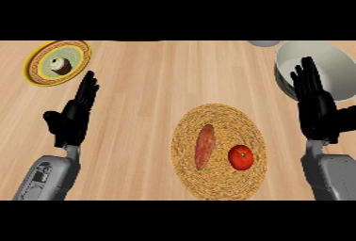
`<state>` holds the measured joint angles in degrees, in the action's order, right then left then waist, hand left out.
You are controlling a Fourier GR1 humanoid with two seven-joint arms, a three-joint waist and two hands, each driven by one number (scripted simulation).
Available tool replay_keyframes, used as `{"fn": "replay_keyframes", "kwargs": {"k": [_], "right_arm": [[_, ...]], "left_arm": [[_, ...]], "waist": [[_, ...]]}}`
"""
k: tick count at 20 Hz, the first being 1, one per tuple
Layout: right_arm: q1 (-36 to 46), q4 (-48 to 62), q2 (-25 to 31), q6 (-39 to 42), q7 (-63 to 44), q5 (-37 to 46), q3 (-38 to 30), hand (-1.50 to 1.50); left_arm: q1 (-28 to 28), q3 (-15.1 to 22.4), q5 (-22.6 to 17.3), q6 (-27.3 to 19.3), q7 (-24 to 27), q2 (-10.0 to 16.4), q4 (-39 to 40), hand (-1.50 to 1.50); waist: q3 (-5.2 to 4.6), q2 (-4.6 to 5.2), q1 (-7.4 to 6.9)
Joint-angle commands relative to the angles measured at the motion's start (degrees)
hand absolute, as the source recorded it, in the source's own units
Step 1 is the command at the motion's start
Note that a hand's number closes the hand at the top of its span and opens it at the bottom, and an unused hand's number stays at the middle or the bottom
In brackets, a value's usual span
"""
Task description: Pick the sweet potato from the placemat and place it in the bowl
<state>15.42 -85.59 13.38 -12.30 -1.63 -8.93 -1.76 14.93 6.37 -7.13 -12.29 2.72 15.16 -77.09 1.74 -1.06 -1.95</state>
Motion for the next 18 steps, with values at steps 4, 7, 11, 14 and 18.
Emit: {"fn": "replay_keyframes", "kwargs": {"k": [4,7,11,14,18], "right_arm": [[-2.7,1.8,-7.7,-3.8,-8.0,12.2,17.8,1.5],[-1.3,6.8,6.3,-4.3,-8.9,28.9,21.8,1.5],[-8.9,-0.9,-13.0,-35.0,-5.1,27.2,23.8,-1.5],[-13.5,-3.4,-13.2,-45.9,1.7,27.5,34.6,-1.5],[-12.4,-3.3,-13.3,-56.3,-7.5,41.2,44.4,-1.5]], "left_arm": [[-3.4,2.7,1.4,-0.1,1.0,-1.9,-3.9,0.0],[-0.8,2.9,0.4,1.0,-2.1,-1.7,-2.9,0.0],[-2.5,3.4,-0.3,1.0,-3.5,-2.6,-4.2,0.0],[-5.2,5.1,0.6,0.5,-2.8,-3.8,-6.2,0.0],[-4.5,3.7,0.0,1.6,-3.7,-2.8,-6.3,0.0]], "waist": [[-1.87,0.87,0.51],[-4.15,0.74,0.05],[-1.69,0.24,2.14],[-1.66,0.58,1.35],[-1.87,0.77,1.97]]}}
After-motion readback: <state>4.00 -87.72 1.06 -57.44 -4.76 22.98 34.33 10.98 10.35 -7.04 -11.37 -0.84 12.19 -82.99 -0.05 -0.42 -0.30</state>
